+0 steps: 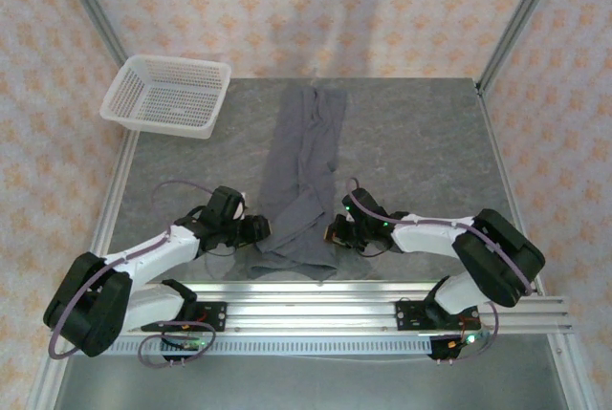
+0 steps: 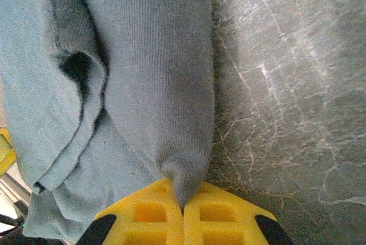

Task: Fold the inside-out t-shirt
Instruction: Fold the T-shirt at the center of the table.

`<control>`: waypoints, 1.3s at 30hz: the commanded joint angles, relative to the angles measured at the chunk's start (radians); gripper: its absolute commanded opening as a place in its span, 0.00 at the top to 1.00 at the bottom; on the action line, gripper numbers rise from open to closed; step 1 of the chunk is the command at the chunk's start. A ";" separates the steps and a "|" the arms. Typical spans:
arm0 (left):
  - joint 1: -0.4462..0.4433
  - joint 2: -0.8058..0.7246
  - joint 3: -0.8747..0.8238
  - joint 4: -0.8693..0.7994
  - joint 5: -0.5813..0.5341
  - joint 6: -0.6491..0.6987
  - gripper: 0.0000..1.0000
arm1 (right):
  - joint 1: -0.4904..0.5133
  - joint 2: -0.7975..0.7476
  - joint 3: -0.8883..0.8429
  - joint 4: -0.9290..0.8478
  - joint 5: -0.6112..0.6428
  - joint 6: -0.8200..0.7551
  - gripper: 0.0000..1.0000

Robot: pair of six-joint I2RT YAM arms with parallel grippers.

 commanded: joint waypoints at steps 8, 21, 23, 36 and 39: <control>-0.008 -0.047 0.006 -0.104 -0.088 0.034 0.51 | 0.004 0.022 0.023 -0.007 0.010 0.005 0.97; -0.034 0.071 -0.006 0.042 -0.004 0.010 0.58 | 0.004 0.023 0.018 -0.009 0.014 0.014 0.98; -0.038 0.079 -0.007 0.073 0.016 0.000 0.61 | 0.004 0.021 0.016 -0.009 0.015 0.015 0.98; -0.051 0.087 -0.013 0.139 0.036 -0.030 0.81 | 0.003 0.035 0.013 -0.006 0.016 0.019 0.98; -0.052 0.095 -0.012 0.141 0.033 -0.032 0.86 | 0.004 0.036 0.008 0.000 0.017 0.023 0.98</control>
